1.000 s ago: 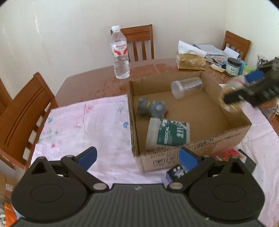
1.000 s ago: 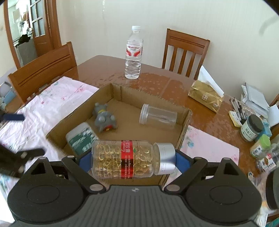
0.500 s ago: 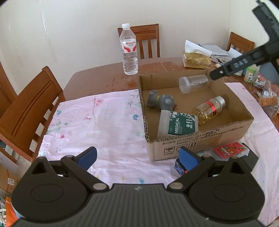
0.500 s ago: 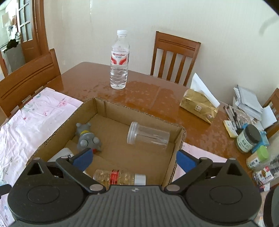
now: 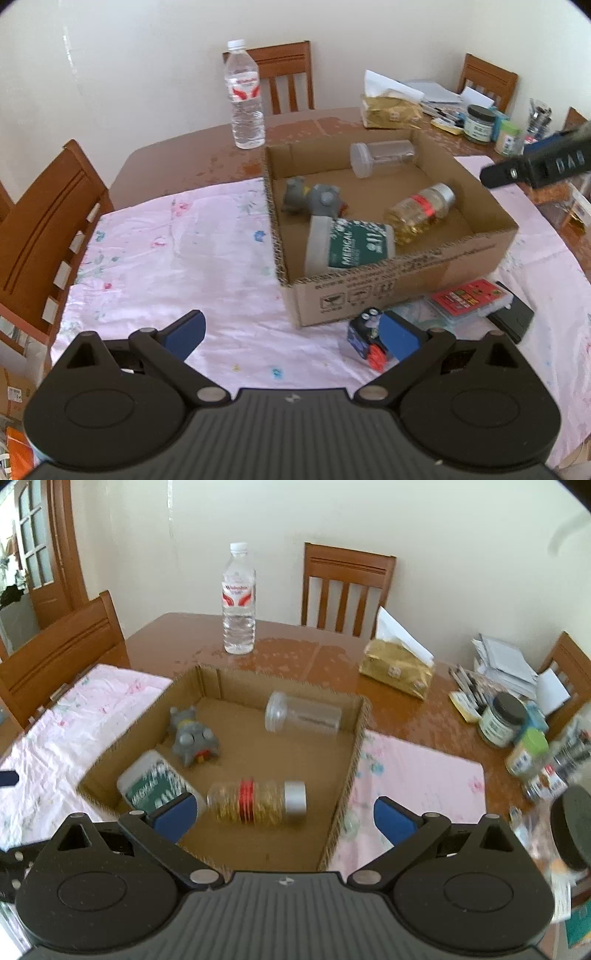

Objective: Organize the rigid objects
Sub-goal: 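Withdraw both tools from the box and move the left tool toward the red S.L train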

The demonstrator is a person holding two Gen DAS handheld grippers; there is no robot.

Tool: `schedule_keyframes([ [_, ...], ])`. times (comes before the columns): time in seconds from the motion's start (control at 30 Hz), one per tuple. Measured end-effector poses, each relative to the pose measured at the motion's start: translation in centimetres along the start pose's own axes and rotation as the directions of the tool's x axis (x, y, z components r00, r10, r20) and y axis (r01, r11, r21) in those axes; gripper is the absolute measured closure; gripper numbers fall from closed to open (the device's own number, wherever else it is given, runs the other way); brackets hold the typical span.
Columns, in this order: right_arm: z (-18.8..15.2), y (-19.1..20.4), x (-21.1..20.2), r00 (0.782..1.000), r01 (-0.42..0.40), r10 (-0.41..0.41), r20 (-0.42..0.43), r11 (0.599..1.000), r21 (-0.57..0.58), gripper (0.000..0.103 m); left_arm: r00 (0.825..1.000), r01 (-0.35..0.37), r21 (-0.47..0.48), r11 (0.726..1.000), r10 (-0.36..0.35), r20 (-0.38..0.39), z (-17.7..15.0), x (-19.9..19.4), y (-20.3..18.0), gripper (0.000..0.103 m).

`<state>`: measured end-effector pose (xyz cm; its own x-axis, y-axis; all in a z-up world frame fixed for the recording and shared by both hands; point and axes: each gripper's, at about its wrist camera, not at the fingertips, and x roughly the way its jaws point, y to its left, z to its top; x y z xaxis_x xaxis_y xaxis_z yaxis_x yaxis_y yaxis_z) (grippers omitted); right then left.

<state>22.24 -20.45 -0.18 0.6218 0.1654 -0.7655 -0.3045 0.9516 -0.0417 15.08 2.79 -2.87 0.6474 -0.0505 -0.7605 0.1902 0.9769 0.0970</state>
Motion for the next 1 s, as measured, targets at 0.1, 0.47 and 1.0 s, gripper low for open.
schedule_keyframes([
  [0.1, -2.0, 0.2, -0.4, 1.0, 0.021, -0.021, -0.016, 1.0, 0.018, 0.0, 1.0, 0.021, 0.019, 1.0, -0.021, -0.005, -0.2, 0.1, -0.7, 0.003],
  [0.47, -9.5, 0.7, -0.3, 0.989, 0.055, -0.049, -0.14, 0.998, 0.038, 0.0, 0.995, 0.092, 0.089, 0.992, -0.089, -0.042, 0.0, 0.9, -4.5, 0.003],
  [1.0, -10.8, -0.7, -0.8, 0.988, 0.025, -0.017, -0.152, 0.998, 0.052, 0.0, 0.985, 0.131, 0.017, 0.991, -0.128, -0.117, -1.4, 3.4, -7.1, 0.003],
])
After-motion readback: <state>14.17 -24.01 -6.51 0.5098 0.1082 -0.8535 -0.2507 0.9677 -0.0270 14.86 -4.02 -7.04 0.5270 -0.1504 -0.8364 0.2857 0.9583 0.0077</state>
